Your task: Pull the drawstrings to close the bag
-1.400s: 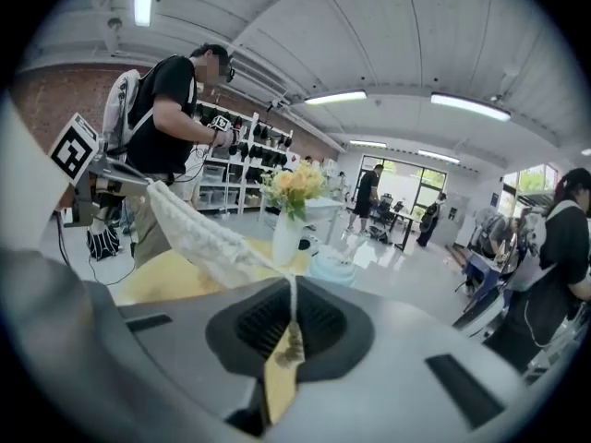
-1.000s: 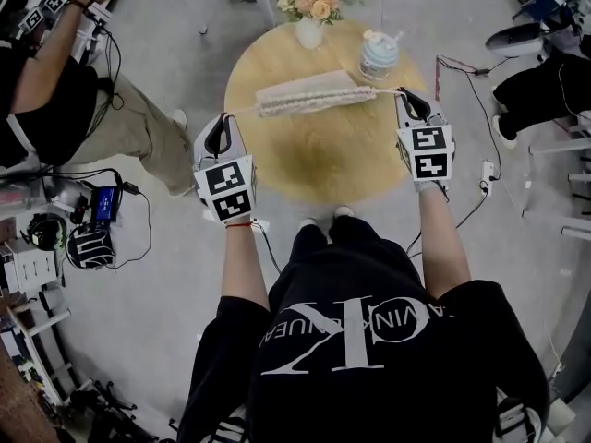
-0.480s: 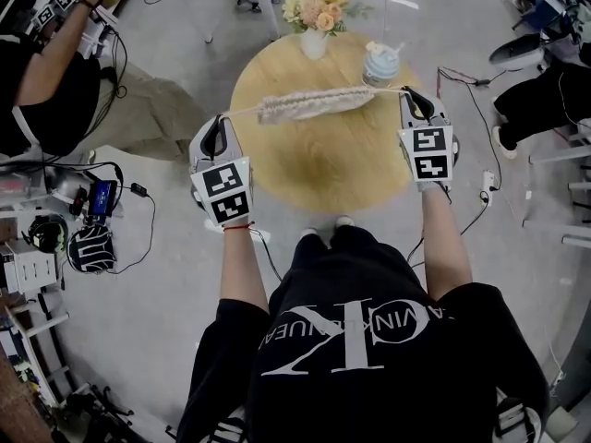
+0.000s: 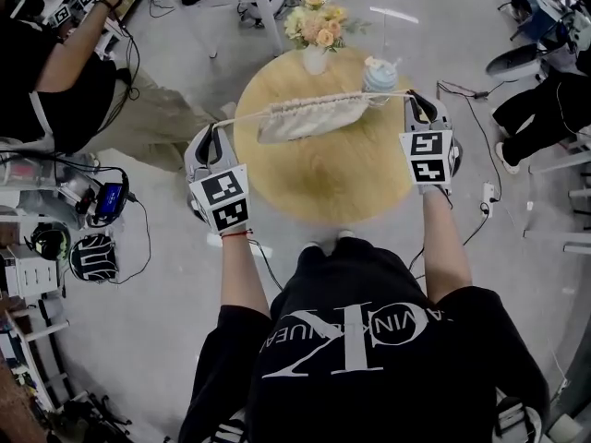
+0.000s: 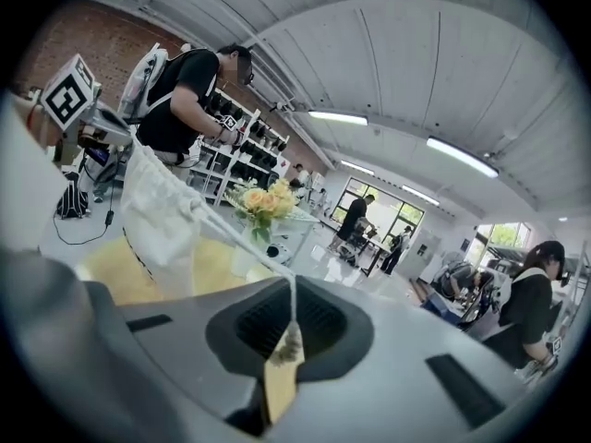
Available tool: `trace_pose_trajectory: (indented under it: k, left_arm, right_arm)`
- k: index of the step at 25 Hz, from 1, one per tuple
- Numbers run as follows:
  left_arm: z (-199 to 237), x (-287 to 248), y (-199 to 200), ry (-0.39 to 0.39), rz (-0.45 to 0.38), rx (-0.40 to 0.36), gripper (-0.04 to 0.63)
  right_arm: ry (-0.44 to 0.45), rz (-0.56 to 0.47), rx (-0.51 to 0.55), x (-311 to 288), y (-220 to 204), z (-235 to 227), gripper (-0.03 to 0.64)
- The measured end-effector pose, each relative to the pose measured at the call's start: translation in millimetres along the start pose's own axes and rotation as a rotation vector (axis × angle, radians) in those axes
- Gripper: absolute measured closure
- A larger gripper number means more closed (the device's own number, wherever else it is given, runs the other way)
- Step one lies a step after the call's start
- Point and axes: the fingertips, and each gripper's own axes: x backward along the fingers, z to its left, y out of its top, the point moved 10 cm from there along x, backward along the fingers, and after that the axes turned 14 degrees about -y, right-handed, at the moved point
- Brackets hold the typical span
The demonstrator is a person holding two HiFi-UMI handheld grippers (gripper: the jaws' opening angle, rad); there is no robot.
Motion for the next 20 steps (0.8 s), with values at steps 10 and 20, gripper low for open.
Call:
trace_pose_trajectory:
  k: [10,20]
  left_arm:
    - [9,6,8,0.011,-0.026,0.008,0.58]
    - [7,7,4,0.005,-0.008,0.024,0.581]
  right_arm:
    - [-0.034,-0.002,-0.003,-7,-5,-30,0.601]
    - [-0.073,0.026,-0.07,-10,-21,-53,0.601]
